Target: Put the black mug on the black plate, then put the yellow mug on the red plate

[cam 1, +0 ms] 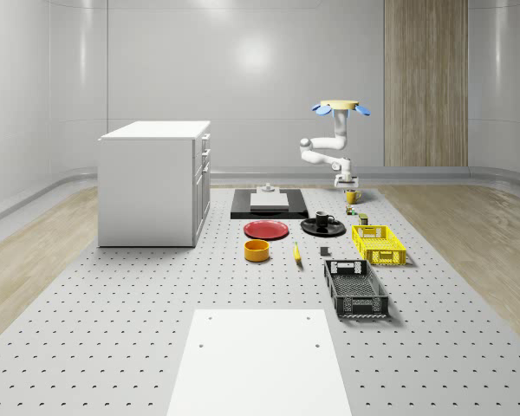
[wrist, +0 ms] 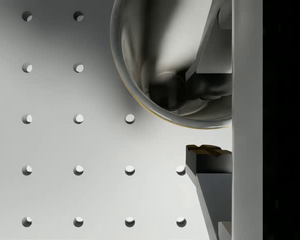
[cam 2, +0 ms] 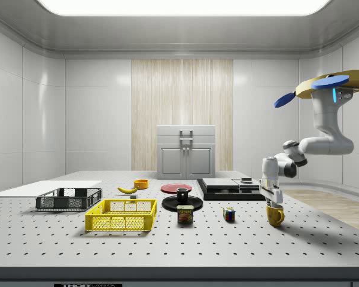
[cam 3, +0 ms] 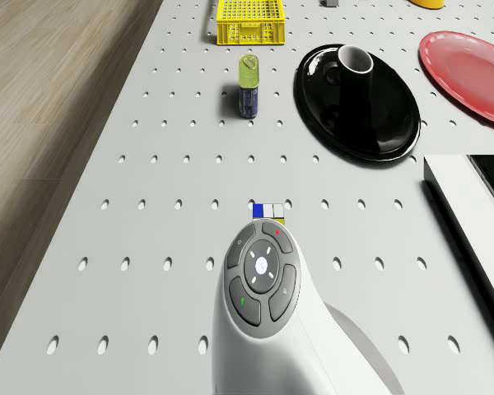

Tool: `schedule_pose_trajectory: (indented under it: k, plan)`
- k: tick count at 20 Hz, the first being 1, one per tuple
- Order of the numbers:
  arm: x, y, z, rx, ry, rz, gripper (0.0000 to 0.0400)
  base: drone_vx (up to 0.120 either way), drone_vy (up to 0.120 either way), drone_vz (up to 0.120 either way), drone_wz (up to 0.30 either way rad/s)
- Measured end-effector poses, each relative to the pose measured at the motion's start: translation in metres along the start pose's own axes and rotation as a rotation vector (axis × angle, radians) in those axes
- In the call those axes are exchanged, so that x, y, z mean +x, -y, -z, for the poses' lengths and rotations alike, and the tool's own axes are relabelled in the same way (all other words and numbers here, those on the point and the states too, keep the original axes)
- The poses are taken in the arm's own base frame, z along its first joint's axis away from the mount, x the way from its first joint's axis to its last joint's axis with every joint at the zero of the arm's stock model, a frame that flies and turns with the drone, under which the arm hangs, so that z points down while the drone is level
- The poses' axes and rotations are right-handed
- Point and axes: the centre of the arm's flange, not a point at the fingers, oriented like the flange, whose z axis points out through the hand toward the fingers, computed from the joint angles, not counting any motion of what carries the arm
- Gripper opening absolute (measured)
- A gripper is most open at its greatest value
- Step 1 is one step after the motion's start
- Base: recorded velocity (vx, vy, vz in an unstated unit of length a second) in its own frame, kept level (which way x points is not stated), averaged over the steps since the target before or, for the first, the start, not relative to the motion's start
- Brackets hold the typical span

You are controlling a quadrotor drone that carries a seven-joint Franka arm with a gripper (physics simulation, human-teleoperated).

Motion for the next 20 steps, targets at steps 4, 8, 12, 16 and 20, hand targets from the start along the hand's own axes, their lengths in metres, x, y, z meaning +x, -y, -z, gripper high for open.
schedule_pose_trajectory:
  k: [4,8,12,16,20]
  plan:
    - [0.0,0.0,0.0,0.0,0.0,0.0,0.0116,0.0,0.0,0.0,0.0]
    - [0.0,0.0,0.002,0.0,0.0,0.0,0.0112,0.0,0.0,0.0,0.0]
    - [0.0,0.0,0.014,0.0,0.0,0.0,0.0111,0.0,0.0,0.06,0.0]
    - [0.0,0.0,0.026,0.0,0.0,0.0,0.011,0.0,0.0,0.12,0.0]
    - [0.0,0.0,0.032,0.0,0.0,0.0,0.011,0.05,-0.04,0.12,0.0]
